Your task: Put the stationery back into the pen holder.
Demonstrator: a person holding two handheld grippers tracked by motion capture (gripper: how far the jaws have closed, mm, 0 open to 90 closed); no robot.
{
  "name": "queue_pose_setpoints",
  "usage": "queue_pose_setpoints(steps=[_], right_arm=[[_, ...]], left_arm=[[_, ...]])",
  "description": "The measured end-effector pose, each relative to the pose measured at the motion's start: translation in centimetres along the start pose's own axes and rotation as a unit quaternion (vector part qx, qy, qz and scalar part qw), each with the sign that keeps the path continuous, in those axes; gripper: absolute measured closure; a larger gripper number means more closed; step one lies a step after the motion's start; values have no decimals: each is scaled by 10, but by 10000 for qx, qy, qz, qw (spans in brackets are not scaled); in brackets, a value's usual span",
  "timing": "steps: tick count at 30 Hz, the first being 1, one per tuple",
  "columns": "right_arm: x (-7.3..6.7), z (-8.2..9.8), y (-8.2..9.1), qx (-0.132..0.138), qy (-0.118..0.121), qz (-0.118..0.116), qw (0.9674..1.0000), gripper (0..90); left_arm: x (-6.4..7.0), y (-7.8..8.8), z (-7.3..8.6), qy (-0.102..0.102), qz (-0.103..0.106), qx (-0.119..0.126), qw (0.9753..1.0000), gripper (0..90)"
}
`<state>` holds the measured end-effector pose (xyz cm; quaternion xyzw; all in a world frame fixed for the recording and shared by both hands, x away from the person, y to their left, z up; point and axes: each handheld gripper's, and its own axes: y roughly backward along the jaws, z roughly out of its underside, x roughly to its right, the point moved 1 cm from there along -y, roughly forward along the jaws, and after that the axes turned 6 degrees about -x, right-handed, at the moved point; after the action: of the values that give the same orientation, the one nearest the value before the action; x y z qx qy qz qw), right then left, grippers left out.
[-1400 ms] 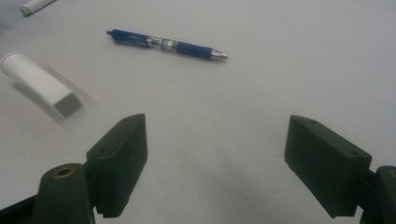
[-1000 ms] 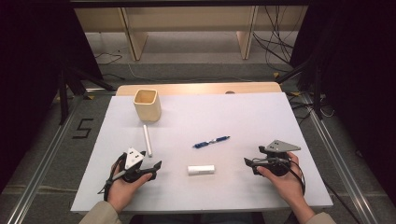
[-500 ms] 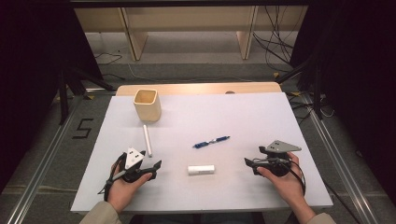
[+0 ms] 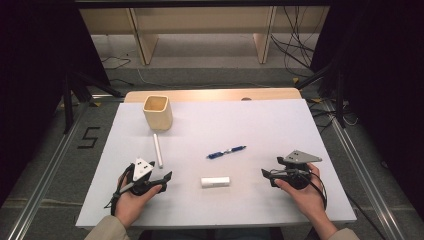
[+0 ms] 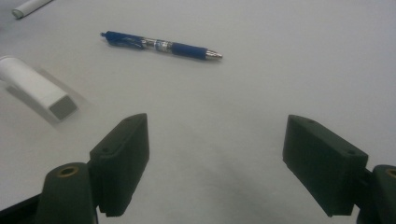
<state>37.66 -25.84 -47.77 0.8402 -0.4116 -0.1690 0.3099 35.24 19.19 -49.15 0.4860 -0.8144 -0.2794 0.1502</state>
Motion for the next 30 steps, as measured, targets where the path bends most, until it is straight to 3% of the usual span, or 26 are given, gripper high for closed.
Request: queue_pose_setpoints(steps=[30], right_arm=[[-1, -1, -3, -15, -84, 17, 10000, 243]], left_arm=[[-3, -5, -2, 312, -292, -70, 9991, 346]])
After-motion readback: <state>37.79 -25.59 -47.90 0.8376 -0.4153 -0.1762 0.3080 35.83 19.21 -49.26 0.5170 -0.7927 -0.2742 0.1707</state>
